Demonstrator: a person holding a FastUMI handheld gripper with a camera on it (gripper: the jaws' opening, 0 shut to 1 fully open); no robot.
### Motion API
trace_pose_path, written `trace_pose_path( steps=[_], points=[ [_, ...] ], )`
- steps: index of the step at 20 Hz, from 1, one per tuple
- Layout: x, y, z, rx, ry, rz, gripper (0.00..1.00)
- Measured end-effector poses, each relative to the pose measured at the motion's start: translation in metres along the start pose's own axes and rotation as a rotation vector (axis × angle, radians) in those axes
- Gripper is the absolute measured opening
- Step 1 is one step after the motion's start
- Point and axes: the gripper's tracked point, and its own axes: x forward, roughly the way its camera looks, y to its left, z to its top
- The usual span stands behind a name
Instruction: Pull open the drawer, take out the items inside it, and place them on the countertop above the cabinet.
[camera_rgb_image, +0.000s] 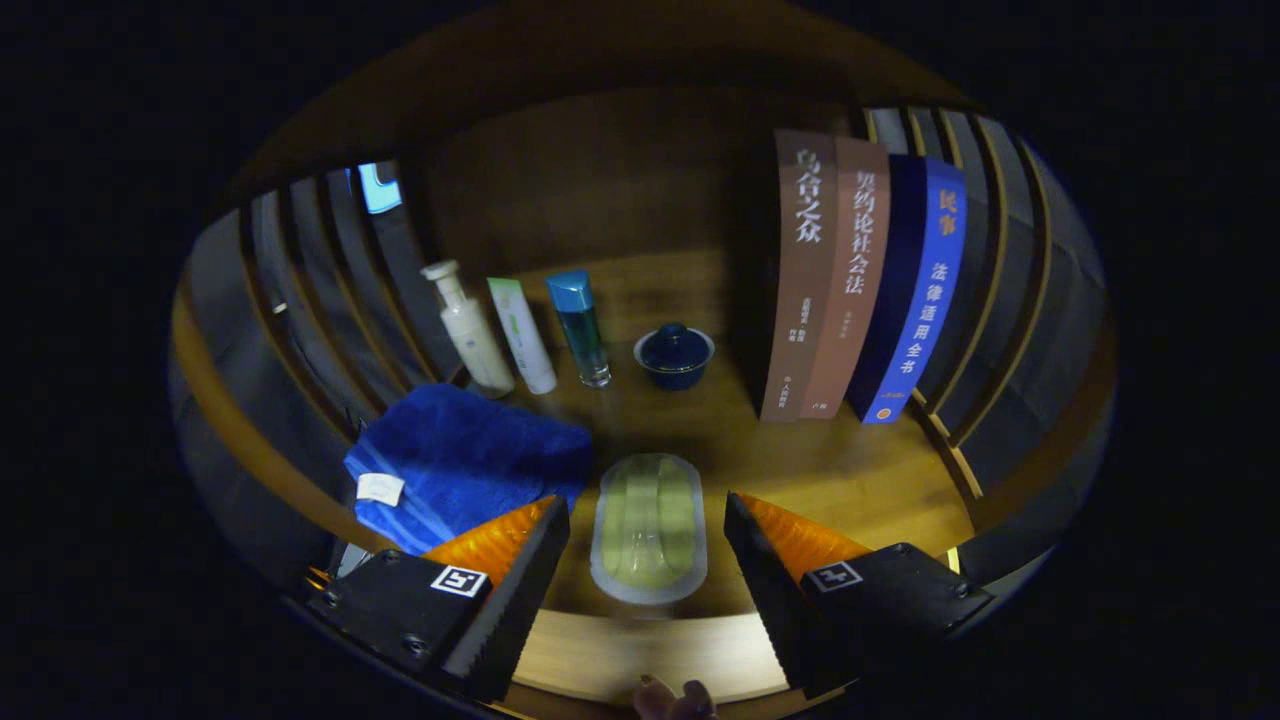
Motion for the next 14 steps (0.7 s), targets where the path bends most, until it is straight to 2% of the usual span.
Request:
trace_pose_path(
  steps=[4, 8, 11, 14],
  points=[
    [-0.066, 0.019, -0.009, -0.019, -0.135, 0.071, 1.0],
    [-0.146, 0.022, -0.013, -0.034, -0.337, 0.078, 1.0],
    [-0.185, 0.025, -0.048, -0.031, -0.416, 0.091, 0.99],
    [-0.202, 0.025, -0.097, -0.059, -0.459, 0.082, 0.99]
  ],
)
